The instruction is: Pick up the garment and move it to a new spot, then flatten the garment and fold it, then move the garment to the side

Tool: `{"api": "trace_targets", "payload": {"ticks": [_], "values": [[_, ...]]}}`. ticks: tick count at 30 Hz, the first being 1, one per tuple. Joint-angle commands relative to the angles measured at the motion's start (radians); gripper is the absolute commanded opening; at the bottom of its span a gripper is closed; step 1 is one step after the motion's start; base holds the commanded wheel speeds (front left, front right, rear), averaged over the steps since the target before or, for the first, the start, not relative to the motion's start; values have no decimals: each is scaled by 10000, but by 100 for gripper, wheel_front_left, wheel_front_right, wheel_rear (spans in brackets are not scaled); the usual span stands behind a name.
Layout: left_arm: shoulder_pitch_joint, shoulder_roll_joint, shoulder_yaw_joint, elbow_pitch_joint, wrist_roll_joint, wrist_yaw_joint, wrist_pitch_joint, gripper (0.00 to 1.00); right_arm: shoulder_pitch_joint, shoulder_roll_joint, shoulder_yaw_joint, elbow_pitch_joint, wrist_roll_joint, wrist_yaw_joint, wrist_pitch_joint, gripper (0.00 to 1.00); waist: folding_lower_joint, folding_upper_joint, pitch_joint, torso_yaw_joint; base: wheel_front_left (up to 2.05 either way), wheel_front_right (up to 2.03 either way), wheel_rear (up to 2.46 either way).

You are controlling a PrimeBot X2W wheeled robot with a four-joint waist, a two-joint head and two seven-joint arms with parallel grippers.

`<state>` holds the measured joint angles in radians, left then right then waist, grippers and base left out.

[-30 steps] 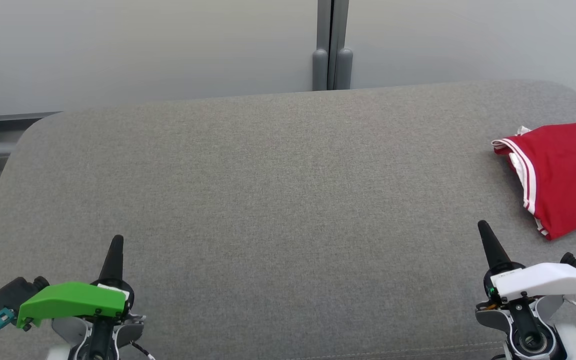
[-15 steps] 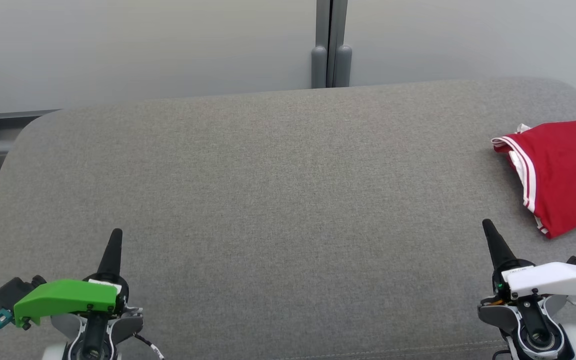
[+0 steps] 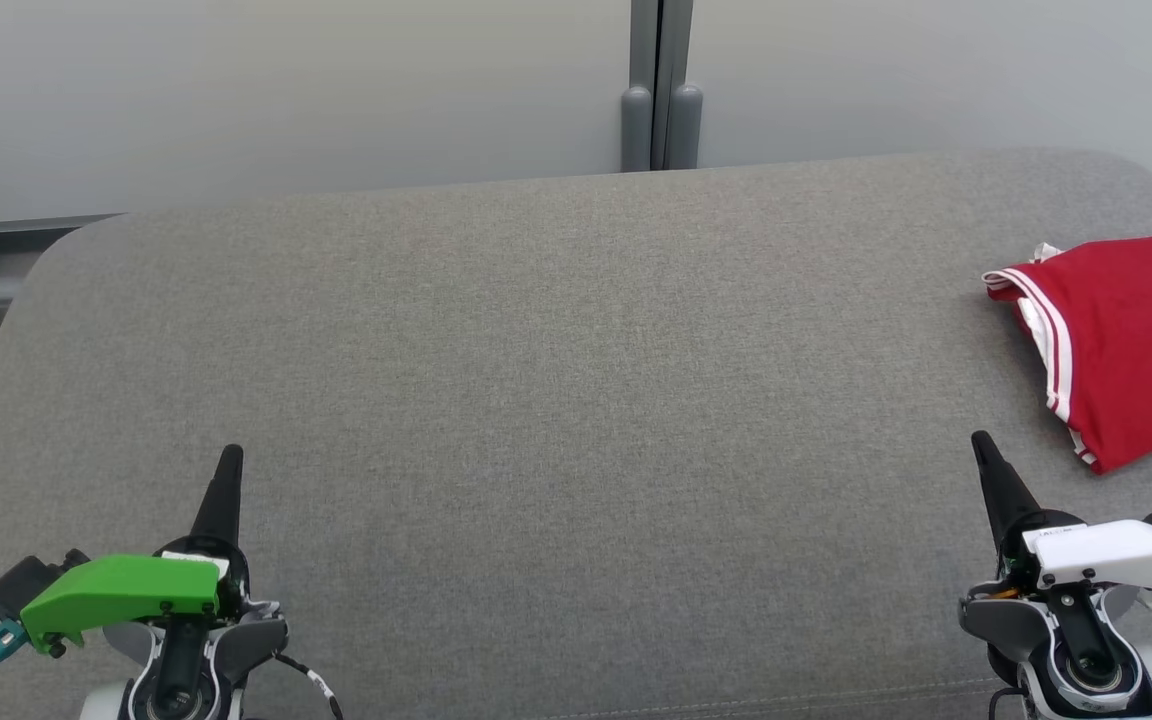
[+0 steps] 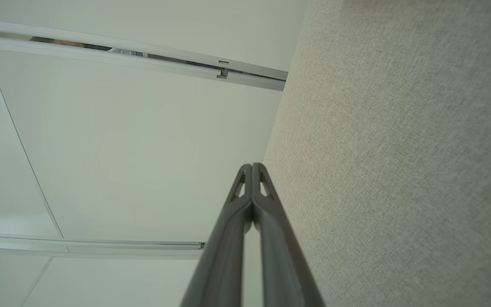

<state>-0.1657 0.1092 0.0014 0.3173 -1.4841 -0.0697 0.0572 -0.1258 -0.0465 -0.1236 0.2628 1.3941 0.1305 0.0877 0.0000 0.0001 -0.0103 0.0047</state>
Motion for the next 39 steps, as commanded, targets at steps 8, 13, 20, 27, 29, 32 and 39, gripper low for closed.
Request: {"api": "trace_targets", "payload": {"ticks": [8,13,20,27,29,32,39], "values": [[-321,-202,329,64,-483,-263,208,0,-207,-53,-136,72,756,4,129,0,0,-1,43,-14,0,0,0],[-374,-303,484,121,-690,-372,306,0,-226,-54,-188,113,1121,4,174,0,0,-1,68,-23,0,0,0],[-411,-434,627,189,-932,-487,408,0,-257,-57,-246,167,1517,4,232,0,0,-1,97,-33,0,0,0],[-470,-547,819,251,-1236,-623,542,0,-260,-58,-321,228,1968,4,281,0,0,-1,132,-44,0,0,0],[-480,-590,863,272,-1309,-656,566,0,-263,-59,-339,247,2091,4,307,0,0,-1,142,-48,0,0,0],[-478,-595,863,271,-1269,-655,569,0,-268,-58,-341,250,2105,4,309,0,0,-1,146,-49,0,0,0],[-477,-597,866,269,-1262,-655,575,0,-266,-58,-340,249,2106,4,309,0,0,-1,146,-49,0,0,0]]}}
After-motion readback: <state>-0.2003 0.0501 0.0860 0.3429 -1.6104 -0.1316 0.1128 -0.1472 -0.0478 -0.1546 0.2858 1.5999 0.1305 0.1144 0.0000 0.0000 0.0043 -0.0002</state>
